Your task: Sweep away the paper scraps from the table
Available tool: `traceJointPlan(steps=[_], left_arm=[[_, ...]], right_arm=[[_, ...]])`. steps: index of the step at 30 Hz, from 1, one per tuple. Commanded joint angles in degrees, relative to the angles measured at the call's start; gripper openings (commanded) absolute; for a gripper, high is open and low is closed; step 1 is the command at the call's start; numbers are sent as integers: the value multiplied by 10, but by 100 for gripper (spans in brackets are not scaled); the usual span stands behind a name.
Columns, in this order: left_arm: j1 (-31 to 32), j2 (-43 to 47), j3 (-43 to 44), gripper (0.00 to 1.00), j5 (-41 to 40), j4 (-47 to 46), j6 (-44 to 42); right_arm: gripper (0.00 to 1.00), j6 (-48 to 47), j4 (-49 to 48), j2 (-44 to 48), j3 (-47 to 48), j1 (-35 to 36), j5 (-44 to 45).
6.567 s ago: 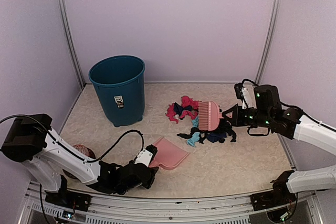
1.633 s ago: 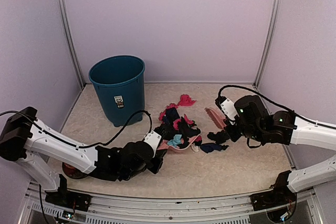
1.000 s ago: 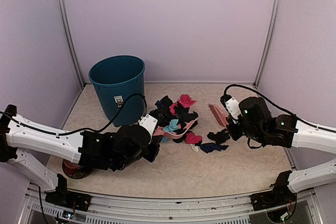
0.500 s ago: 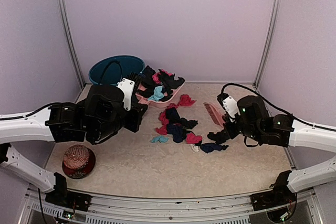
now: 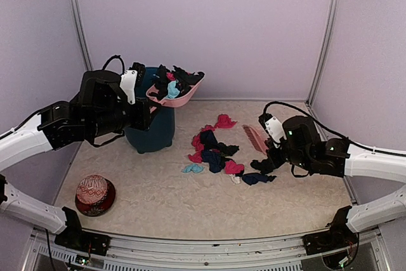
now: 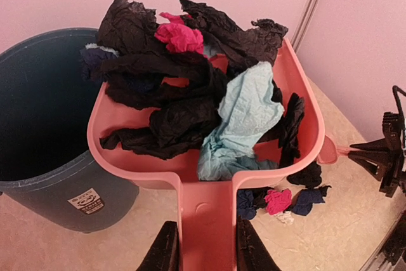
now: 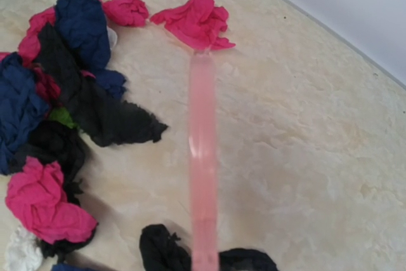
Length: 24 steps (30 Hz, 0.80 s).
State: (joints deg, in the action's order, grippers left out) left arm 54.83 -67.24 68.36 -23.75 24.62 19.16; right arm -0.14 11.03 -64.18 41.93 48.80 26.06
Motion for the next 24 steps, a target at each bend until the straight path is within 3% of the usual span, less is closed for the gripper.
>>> traceJointPlan(steps=[1, 13, 24], left_arm=[[-38, 23, 21, 0, 85, -14, 46], [-165, 48, 0, 0, 204, -54, 121], [-301, 77, -78, 0, 430, -173, 249]], right_arm=[[0, 4, -26, -8, 3, -5, -9], [0, 13, -28, -24, 6, -5, -13], [0, 17, -30, -33, 7, -5, -13]])
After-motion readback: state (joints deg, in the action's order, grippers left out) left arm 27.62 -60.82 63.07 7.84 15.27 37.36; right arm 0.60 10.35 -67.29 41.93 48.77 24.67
